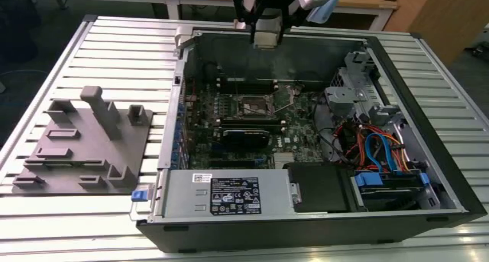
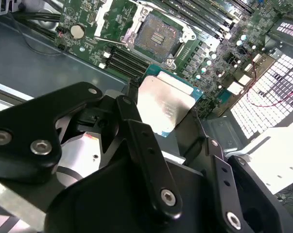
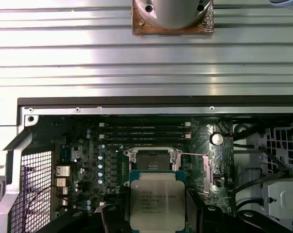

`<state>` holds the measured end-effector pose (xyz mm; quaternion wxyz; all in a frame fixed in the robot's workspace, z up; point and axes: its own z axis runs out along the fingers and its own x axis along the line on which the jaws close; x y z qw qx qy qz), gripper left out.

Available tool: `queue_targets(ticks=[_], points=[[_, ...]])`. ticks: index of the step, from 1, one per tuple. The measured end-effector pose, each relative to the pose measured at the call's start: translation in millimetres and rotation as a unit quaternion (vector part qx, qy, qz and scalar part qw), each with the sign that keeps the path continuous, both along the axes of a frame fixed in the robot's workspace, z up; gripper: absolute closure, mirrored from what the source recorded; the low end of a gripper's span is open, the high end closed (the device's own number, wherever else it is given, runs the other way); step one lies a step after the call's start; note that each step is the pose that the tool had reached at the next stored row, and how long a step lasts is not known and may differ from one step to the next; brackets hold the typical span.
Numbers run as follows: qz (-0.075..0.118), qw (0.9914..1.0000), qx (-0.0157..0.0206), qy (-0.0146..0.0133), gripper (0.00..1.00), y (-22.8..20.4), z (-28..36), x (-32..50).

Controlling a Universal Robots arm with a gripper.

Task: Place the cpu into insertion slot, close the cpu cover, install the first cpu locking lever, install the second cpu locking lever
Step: 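Place the cpu into insertion slot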

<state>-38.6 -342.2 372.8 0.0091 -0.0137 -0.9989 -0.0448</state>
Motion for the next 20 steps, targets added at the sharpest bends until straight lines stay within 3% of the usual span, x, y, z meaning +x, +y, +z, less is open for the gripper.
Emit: queue_targets(ticks=[9,20], points=[[-0.033,0.99945,-0.0001,0.0000,0.46,0.0,-0.1,0.0],[-0.037,0.99932,-0.0001,0.0000,0.46,0.0,-0.1,0.0]])
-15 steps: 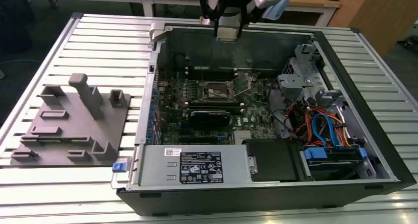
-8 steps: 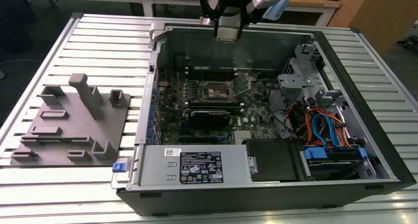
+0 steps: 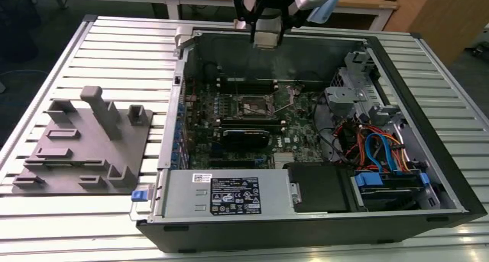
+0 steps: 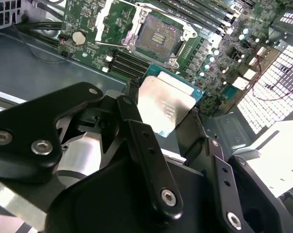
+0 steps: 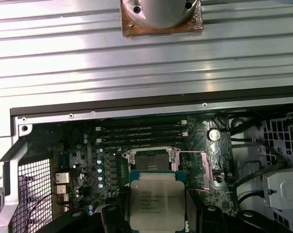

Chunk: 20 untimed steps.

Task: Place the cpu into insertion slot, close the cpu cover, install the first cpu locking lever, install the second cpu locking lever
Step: 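Place the cpu into insertion slot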

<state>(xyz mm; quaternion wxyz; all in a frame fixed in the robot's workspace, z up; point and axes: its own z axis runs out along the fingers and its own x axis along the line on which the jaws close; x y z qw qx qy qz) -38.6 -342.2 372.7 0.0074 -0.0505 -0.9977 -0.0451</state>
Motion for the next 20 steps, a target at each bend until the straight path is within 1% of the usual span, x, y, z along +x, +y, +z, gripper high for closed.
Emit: queue_targets(ticks=[2,3,6,17,19,20], points=[[-0.009,0.99996,0.0000,0.0000,0.46,0.0,-0.1,0.0],[-0.017,0.99985,0.0000,0.0000,0.46,0.0,-0.2,0.0],[-0.043,0.99908,-0.0001,0.0000,0.46,0.0,-0.3,0.0],[-0.046,0.99895,0.0000,0.0000,0.46,0.0,-0.4,0.0],[-0.053,0.99860,0.0000,0.0000,0.46,0.0,-0.4,0.0],[-0.061,0.99812,-0.0001,0.0000,0.46,0.1,-0.5,0.0]])
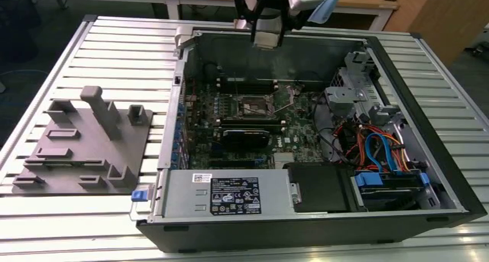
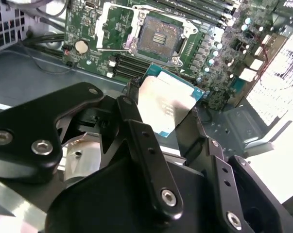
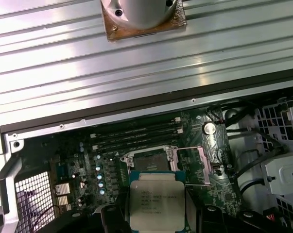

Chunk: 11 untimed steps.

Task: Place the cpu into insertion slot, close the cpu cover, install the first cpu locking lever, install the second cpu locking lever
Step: 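Place the cpu into insertion slot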

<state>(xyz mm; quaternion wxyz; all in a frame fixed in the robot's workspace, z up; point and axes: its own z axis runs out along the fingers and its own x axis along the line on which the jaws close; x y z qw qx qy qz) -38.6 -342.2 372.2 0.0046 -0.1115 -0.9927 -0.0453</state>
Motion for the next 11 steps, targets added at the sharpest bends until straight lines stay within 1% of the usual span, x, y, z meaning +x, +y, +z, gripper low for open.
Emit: queue_targets(ticks=[2,4,6,9,11], points=[[-0.018,0.99984,-0.0001,0.0000,0.46,0.0,-0.2,0.0],[-0.034,0.99941,-0.0001,0.0001,0.46,0.0,-0.3,0.0],[-0.040,0.99921,0.0000,0.0000,0.46,0.0,-0.4,0.1],[-0.041,0.99916,0.0000,0.0000,0.46,0.0,-0.4,0.0],[-0.047,0.99889,0.0000,0.0000,0.46,0.0,-0.4,0.0]])
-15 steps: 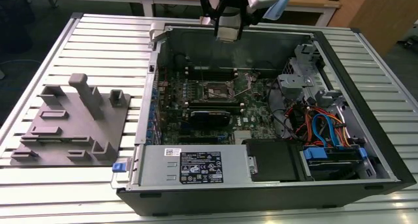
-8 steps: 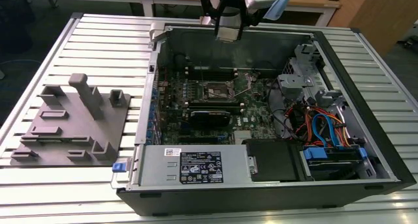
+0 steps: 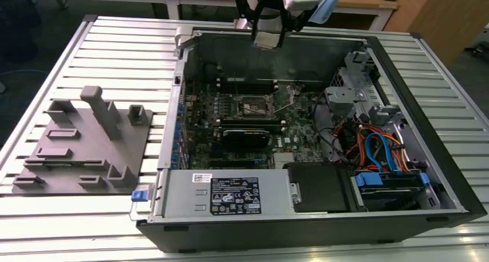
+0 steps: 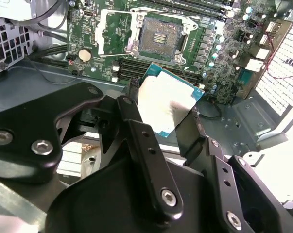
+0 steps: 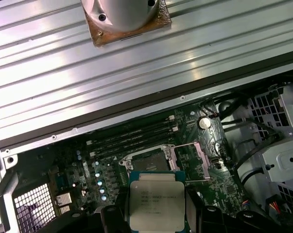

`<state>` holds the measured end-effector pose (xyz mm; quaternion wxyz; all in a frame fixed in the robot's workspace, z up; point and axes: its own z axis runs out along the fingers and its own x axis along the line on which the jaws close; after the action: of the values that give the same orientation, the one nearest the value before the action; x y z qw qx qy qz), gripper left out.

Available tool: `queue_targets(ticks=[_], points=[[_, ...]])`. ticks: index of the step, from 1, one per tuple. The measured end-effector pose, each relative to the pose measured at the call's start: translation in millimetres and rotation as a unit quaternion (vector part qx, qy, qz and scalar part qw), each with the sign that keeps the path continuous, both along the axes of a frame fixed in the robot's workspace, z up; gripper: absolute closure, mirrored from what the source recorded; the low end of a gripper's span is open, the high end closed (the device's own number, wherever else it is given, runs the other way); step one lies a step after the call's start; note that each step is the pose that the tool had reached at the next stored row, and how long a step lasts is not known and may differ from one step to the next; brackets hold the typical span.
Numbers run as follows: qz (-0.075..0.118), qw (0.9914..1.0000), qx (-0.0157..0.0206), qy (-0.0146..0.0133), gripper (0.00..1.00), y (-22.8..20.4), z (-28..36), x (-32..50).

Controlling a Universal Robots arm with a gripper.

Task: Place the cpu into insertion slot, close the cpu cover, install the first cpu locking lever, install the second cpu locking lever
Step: 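Place the cpu into insertion slot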

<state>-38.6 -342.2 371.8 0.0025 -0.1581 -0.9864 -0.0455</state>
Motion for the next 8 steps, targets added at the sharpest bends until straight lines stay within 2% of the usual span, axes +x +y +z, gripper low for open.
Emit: queue_targets(ticks=[8], points=[[-0.002,1.00000,0.0000,0.0000,0.46,0.0,0.0,0.0]])
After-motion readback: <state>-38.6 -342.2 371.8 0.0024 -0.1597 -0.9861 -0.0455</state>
